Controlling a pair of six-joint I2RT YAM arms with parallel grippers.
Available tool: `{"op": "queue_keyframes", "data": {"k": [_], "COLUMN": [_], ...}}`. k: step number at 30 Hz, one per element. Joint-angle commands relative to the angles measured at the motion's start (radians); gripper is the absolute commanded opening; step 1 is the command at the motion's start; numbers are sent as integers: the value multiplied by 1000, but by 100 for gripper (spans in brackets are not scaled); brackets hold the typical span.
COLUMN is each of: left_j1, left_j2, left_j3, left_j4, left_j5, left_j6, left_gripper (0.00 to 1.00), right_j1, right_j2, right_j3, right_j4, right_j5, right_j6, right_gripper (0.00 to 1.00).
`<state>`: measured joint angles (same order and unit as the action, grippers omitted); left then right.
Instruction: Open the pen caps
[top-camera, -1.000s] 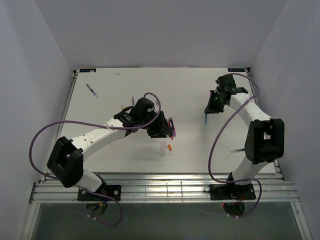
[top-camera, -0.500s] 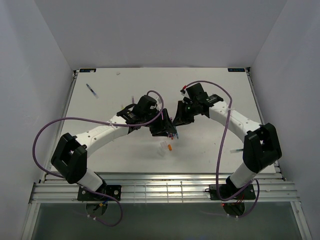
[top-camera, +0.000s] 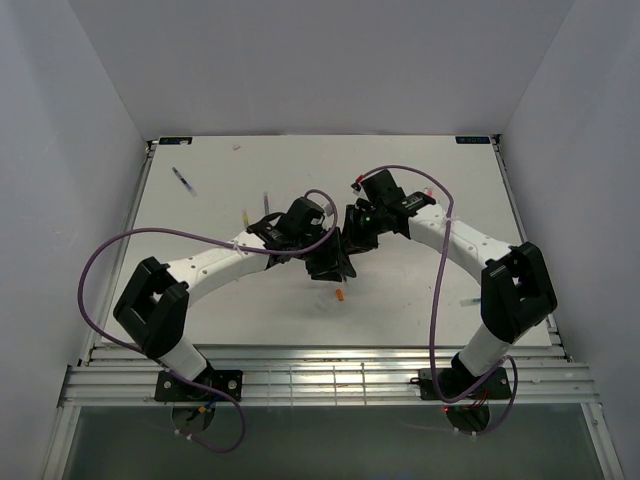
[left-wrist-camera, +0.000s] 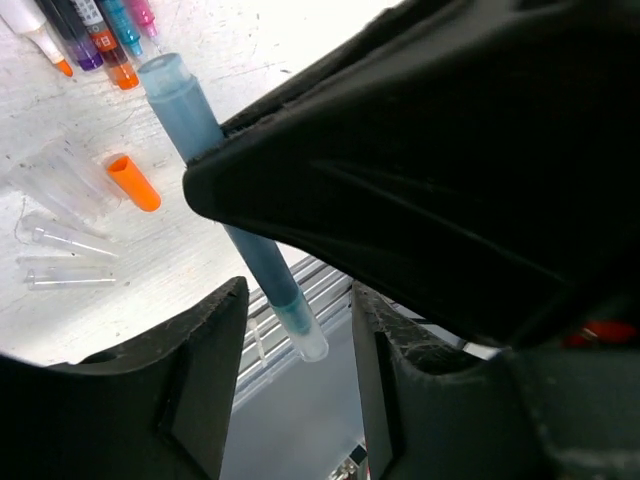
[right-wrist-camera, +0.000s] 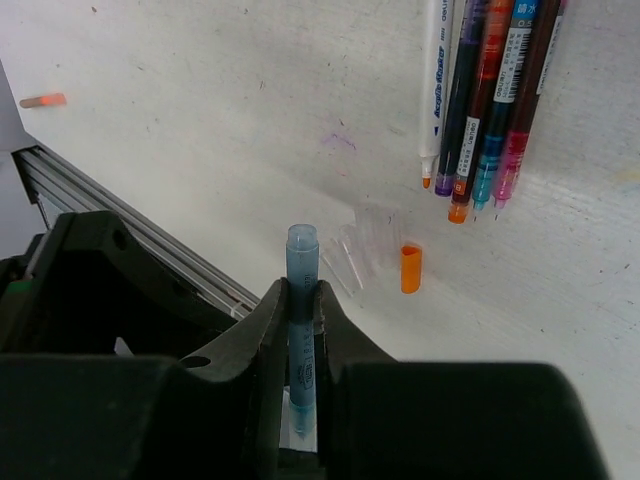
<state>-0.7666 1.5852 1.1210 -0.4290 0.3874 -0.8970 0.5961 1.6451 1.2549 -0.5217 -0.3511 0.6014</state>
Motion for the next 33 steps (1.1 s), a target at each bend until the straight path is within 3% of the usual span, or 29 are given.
{"op": "queue_keyframes", "data": {"k": [1, 6, 11, 13, 15, 20, 22, 25, 29, 33], "left_j1": [-10, -10, -11, -10, -10, -10, -10, -10, -10, -11], "left_j2": [-2, -14, -1, 4, 2, -8, -13, -14, -21, -48], "left_j3": [10, -20, -15, -9, -6, -1, 0, 5, 10, -12], "left_j4": [26, 26, 26, 26, 24, -4, -8, -13, -19, -36], "left_j5": [31, 28, 38, 44, 45, 12, 5, -2, -16, -50], "left_j6": [-3, -10, -14, -13, -13, -3, -2, -3, -5, -5], "left_gripper": [54, 44, 18, 12, 6, 2, 2, 0, 0, 0], "right_j1": [1, 2, 2, 4, 4, 21, 31, 51, 68, 51], "right_j2": [13, 21, 22, 22, 16, 10, 12, 18, 39, 79], "right_j3": [55, 58, 41, 34, 31, 5, -12, -37, -32, 27], "right_j4": [31, 35, 63, 68, 69, 78, 92, 110, 114, 106], "right_j5": [-6, -2, -26, -35, -37, -69, -91, -107, -117, -66], "right_j6": [23, 28, 31, 21, 6, -35, -35, -25, -9, 1], "right_gripper": [8, 8, 8, 9, 16, 37, 37, 32, 8, 8]}}
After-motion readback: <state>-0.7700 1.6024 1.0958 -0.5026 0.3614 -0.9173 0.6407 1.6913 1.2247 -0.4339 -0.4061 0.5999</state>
